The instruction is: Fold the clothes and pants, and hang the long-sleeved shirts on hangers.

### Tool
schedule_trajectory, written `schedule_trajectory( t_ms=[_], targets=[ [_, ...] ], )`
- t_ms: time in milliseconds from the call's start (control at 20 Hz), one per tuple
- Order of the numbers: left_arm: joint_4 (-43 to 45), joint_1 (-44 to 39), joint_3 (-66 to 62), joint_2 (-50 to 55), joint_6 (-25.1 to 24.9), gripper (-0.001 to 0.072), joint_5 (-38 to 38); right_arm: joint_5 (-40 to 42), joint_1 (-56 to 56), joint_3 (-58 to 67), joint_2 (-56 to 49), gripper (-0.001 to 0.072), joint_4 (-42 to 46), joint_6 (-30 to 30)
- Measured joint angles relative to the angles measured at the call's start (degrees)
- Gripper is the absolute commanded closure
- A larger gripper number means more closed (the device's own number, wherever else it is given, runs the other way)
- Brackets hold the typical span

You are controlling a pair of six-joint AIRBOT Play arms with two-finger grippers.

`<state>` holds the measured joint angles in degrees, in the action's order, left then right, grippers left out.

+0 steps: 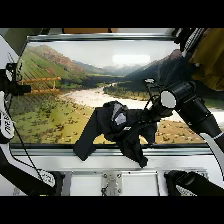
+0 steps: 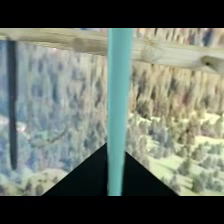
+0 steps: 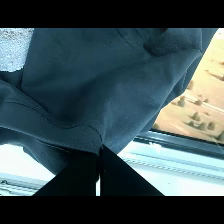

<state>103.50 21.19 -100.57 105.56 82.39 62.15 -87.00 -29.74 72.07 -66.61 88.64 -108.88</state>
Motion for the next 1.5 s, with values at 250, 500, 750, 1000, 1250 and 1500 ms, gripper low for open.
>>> schedule_trajectory(
  t_ms=[250, 500, 750, 1000, 1250, 1500],
  targets=[
    [-0.07, -3.98, 7.56, -11.41, -0.44, 0.0694, 0.44, 0.0, 0.0, 0.02, 0.0, 0.0696, 0.0, 0.0],
    [-5.55, -10.36, 17.49, -23.69, -7.02, 0.0695, 1.2, 0.02, 0.0, 0.02, 0.0, 0.0696, 0.0, 0.0],
    [-27.15, -16.26, 25.94, -34.14, -37.83, 0.0695, 13.18, 0.02, 0.0, 0.02, 0.0, 0.0696, 0.0, 0.0],
    [-34.53, -20.72, 29.27, -39.19, -57.57, 0.0696, 28.57, 0.0, 0.0, 0.02, 0.0, 0.0696, 0.0, 0.0],
    [-34.34, -22.1, 30.1, -41.0, -66.6, 0.0696, 37.24, 0.0, 0.0, 0.02, 0.0, 0.0696, 0.02, 0.0],
    [-34.38, -23.41, 35.19, -41.55, -69.35, 0.0696, 41.09, 0.02, 0.0, 0.02, 0.0, 0.0696, 0.0, 0.0]
  ],
)
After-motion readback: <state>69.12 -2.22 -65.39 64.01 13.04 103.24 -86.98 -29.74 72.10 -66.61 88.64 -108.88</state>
